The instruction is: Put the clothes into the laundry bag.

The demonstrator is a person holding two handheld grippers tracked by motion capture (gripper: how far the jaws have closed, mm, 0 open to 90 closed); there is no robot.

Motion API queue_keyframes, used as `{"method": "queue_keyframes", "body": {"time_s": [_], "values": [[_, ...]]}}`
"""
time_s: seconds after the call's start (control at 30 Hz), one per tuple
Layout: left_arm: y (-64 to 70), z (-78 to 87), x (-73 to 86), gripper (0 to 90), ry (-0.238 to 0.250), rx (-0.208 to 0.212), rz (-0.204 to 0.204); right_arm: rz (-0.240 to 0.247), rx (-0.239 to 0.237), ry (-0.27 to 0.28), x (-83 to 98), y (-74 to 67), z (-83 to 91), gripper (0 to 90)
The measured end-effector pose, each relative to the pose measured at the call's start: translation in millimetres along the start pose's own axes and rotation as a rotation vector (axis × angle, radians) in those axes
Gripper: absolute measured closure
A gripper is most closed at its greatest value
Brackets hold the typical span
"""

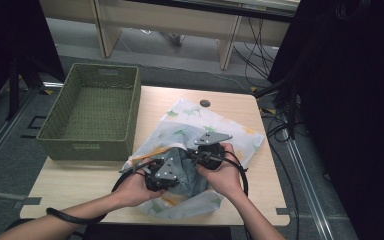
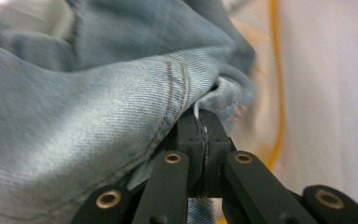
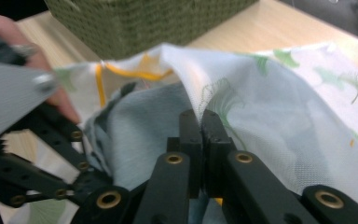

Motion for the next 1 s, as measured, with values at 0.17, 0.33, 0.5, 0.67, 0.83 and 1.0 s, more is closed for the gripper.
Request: {"method": "queue_keyframes", "body": {"time_s": [0.17,0.33,0.5,0.67,0.83,1.0], "values": [[-13.7,8.4,-15.0,88.6,0.075,-0.056,0.023,-0.004,0.017,0.056,-14.1,1.7,11.4,90.0],[-28.8,9.7,-30.6,88.6,0.129,-0.107,0.041,-0.008,0.026,0.105,-28.7,3.0,20.6,90.0],[-39.4,6.4,-48.8,88.5,0.164,-0.147,0.023,-0.022,0.027,0.141,-37.4,3.0,30.2,90.0],[-47.3,-6.0,-56.5,88.4,0.2,-0.185,0.026,-0.041,0.037,0.167,-41.2,7.5,36.2,90.0],[-58.3,-27.8,-48.3,88.2,0.183,-0.196,0.05,-0.066,0.049,0.134,-33.8,14.6,31.5,90.0],[-70.3,-38.5,-42.8,87.2,0.173,-0.193,0.082,-0.078,0.064,0.089,-21.1,24.7,18.2,90.0]]}}
Point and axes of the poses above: each handheld gripper's, and its own axes: z roughly backward along the jaws, x roughly out of its underside, y roughly to its right, the point moved 7 cm from there along -z, roughly forward along the jaws, and after that the axes turned 13 degrees about x, right-handed, at the moved point
